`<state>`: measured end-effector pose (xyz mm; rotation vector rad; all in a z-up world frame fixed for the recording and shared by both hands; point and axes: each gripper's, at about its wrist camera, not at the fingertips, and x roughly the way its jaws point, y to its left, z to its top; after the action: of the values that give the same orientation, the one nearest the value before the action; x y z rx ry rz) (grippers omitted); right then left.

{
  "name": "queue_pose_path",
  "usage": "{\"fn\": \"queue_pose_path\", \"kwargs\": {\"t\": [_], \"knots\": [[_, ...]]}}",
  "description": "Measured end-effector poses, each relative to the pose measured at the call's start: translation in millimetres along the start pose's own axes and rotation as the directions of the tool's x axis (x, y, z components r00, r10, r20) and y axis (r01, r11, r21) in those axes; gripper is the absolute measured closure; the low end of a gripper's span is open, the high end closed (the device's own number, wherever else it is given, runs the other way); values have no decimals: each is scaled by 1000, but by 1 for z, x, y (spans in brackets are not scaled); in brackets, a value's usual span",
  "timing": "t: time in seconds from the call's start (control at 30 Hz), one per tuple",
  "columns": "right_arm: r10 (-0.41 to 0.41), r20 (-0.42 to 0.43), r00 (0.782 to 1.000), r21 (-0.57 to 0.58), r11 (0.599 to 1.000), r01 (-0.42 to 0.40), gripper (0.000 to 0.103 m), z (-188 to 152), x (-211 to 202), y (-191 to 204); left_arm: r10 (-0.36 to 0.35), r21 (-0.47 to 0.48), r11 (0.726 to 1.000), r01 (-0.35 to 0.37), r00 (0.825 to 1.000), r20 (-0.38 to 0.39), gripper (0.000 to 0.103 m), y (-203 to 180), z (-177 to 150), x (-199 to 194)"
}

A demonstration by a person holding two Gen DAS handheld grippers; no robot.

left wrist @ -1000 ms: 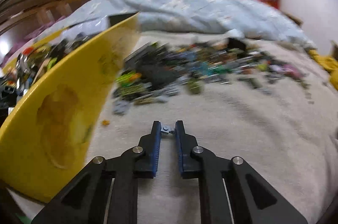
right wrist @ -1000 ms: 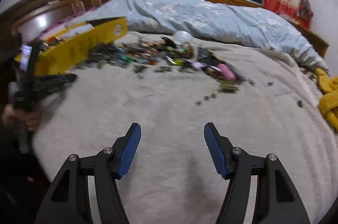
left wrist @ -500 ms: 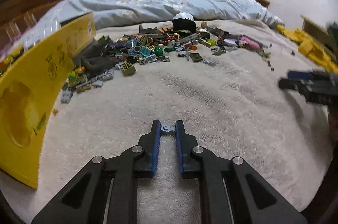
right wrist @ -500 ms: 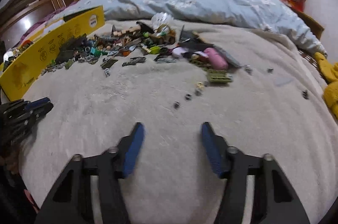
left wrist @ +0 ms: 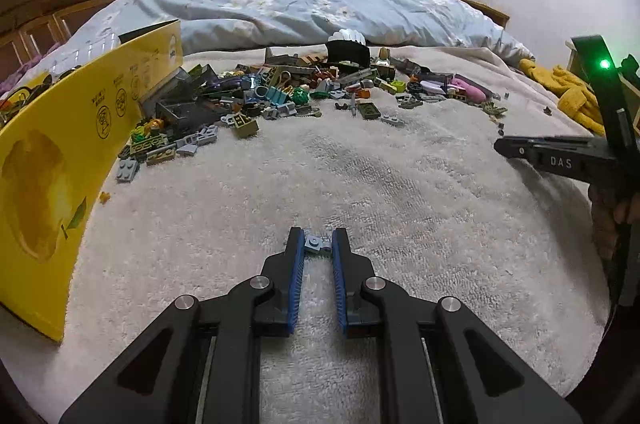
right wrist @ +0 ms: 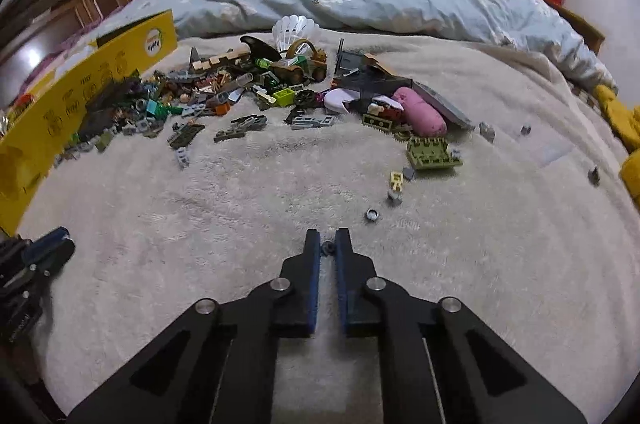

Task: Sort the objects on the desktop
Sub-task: 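Carry both held pieces over the yellow-sided box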

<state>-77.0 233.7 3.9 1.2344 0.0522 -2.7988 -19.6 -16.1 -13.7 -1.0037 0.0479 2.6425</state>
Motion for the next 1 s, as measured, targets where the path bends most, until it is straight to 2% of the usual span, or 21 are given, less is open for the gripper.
{"fn": "queue_pose_path", "kwargs": {"t": [0.13,0.27,0.37,0.47,0.63,0.77,0.93,1.0], "knots": [[55,30,998,52,997,-56,97,-7,-13,3,-14,-18,1000,14,1000,16,88,3,0,-4],[85,93,992,-39,996,-81,97,-21,-52,40,-134,-86,986,141,988,80,88,6,-1,-25],[164,181,970,-102,984,-147,97,-29,-87,67,-153,-38,986,160,977,149,88,-3,0,-49],[195,231,953,-141,976,-166,97,-31,-111,85,-176,-10,983,182,965,193,88,-11,2,-70],[237,260,936,-204,961,-187,97,-28,-127,112,-156,12,987,158,952,263,88,-18,4,-93],[229,272,935,-218,961,-172,97,-27,-128,124,-57,19,998,54,936,346,88,-22,6,-110],[247,289,925,-261,950,-172,97,-26,-130,145,-17,18,1000,12,934,356,89,-24,7,-117],[226,324,918,-286,949,-133,96,-28,-133,154,-9,-2,1000,10,937,350,89,-19,6,-118]]}}
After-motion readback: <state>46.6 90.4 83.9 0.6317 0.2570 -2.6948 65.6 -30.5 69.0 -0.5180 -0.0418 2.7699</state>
